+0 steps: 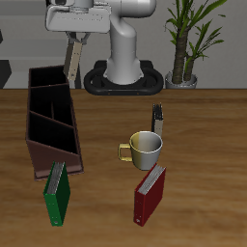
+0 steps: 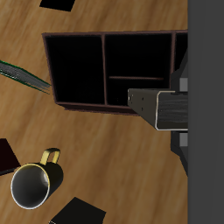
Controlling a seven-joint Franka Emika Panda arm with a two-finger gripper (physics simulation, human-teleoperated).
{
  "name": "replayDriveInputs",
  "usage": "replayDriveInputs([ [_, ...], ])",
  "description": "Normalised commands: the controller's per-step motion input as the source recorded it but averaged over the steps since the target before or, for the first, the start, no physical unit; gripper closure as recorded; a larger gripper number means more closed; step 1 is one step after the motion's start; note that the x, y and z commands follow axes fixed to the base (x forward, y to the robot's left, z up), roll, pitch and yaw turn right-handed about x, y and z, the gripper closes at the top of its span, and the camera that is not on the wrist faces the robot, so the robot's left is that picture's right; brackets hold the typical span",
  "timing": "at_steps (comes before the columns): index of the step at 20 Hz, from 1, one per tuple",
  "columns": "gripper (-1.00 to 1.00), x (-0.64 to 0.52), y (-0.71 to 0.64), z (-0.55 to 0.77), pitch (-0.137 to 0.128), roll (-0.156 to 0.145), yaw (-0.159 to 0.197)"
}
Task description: Place the left yellow book into the right desk caddy's front compartment
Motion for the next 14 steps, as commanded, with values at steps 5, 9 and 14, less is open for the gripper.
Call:
replayDriveInputs([
  [5,1.00,0.16,-0.12,0.04,-0.008,0.012,0.045],
  [9,1.00,0.13,-0.07,0.04,-0.002,0.017,0.038],
  [14,1.00,0.12,-0.03,0.06,-0.019,0.006,0.032],
])
